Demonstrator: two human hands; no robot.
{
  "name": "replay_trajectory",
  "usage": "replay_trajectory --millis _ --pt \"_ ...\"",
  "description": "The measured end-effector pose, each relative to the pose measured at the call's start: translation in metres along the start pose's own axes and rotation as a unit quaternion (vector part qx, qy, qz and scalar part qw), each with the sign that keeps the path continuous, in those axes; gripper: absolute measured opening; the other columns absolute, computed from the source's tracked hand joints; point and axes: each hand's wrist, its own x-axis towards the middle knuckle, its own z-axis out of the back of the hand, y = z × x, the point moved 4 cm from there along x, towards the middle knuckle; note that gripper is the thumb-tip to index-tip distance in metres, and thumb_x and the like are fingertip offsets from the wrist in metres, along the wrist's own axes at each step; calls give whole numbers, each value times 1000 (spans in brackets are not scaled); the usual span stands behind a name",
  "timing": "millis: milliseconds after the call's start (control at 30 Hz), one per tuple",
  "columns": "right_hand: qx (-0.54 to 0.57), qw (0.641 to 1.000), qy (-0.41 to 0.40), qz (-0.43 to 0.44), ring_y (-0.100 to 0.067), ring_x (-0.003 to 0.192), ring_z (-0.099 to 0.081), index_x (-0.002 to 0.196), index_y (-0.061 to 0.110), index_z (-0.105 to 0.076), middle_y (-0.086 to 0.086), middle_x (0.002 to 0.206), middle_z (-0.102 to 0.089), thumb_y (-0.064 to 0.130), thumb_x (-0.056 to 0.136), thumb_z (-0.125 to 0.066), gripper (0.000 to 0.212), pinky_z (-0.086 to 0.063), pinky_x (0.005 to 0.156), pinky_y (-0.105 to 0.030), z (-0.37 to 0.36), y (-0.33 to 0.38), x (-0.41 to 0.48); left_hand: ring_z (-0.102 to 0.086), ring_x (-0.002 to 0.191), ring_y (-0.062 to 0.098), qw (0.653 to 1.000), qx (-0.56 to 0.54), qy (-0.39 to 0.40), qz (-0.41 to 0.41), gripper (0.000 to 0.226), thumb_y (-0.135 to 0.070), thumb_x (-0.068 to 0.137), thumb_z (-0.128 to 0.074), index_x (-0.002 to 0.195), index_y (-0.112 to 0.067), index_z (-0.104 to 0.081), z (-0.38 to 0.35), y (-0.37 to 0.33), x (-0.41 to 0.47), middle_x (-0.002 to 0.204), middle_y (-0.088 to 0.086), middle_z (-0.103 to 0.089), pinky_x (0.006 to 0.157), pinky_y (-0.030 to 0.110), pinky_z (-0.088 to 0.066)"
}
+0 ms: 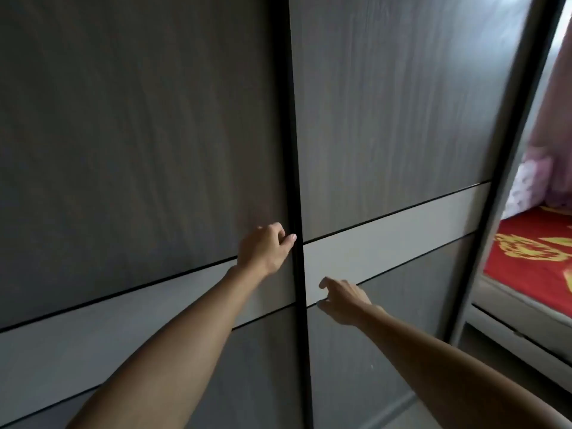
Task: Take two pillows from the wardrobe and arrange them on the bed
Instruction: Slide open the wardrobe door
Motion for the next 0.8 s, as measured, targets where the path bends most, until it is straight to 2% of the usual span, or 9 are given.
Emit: replay_trajectory --millis 133,200,300,367,500,700,800 --pt "6 1000 25 14 -30 93 -62 134 20 -40 -10 114 -65 33 89 -58 50 -48 68 -34 -24 1 32 -64 75 35 999 -5 -49 -2 42 -53 88 -49 75 -14 -56 -15 -3 29 74 11 -70 63 36 -49" --pt "10 999 36 30 -32 89 -62 124 15 -43 -12 109 -65 30 88 -57 41 -44 64 -33 -40 3 46 -62 69 35 998 7 -67 -1 47 -56 88 -48 64 -16 -48 -19 -3 40 65 10 -65 56 33 -40" --pt "26 998 15 54 -35 85 -61 110 11 -44 -14 100 -64 26 87 -56 30 -38 60 -34 -58 2 61 -53 58 36 994 42 -97 0 58 -59 87 -46 52 -16 -31 -23 -3 52 49 2 -47 52 32 -30" --pt "33 996 -13 84 -36 82 -62 105 12 -44 -13 94 -66 28 85 -55 27 -37 57 -33 -65 0 68 -44 51 31 992 62 -113 -1 59 -58 86 -48 49 -16 -28 -27 -5 55 43 -3 -37 50 31 -29" --pt "16 987 -43 154 -37 78 -63 102 13 -44 -11 88 -69 32 87 -52 25 -39 56 -35 -70 -1 72 -39 47 29 988 69 -138 12 58 -53 83 -54 48 -18 -24 -32 -3 52 45 0 -39 48 30 -33" --pt "40 976 -38 212 -40 74 -62 96 14 -42 -12 84 -68 31 88 -49 19 -34 53 -35 -81 22 66 -30 39 21 981 99 -168 13 59 -46 82 -60 48 -22 -17 -16 19 34 37 -8 -22 46 25 -21" --pt "43 973 -27 227 -40 73 -61 93 15 -39 -12 85 -68 30 89 -47 17 -33 53 -34 -91 44 61 -27 37 17 977 105 -182 26 58 -45 82 -60 47 -24 -18 -1 35 21 37 -10 -23 43 23 -17"
